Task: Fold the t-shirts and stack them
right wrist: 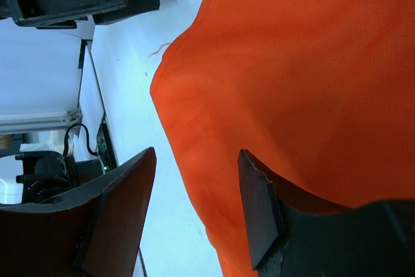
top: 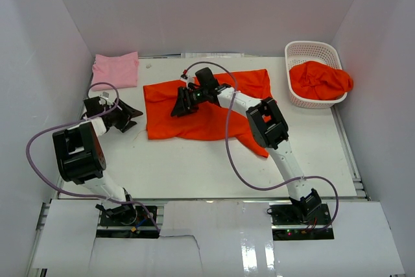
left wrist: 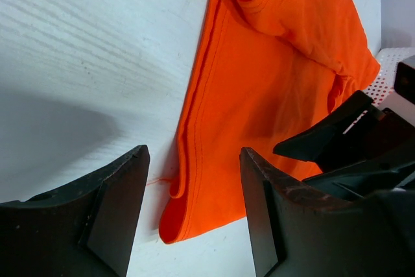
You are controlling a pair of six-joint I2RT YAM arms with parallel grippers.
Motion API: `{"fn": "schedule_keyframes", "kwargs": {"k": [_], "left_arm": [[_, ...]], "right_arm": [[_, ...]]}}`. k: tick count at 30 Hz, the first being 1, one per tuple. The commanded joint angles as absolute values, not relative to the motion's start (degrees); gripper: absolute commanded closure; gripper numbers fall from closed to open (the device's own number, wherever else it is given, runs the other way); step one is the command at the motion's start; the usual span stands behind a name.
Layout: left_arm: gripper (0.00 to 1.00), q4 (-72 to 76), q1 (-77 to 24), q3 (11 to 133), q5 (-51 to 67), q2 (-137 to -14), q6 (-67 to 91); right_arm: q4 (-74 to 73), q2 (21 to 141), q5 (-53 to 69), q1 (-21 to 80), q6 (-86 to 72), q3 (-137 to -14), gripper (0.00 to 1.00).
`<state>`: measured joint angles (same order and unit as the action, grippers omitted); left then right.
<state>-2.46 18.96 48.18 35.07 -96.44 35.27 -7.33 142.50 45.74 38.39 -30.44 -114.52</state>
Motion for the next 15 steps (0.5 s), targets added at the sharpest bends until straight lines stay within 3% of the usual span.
{"fn": "schedule_keyframes", "kwargs": {"k": [1, 15], "left_arm": [[0.32, 2.8, 19.16, 47.55, 37.0, -97.12, 35.42], [0.32, 2.64, 14.68, 47.2, 37.62, -100.63, 34.45]], "right_arm": [[-2.99, 145.1, 47.2, 38.85, -32.43, -115.31, 0.41], [-3.25, 147.92, 42.89, 39.29, -31.73, -115.05, 0.41]]}}
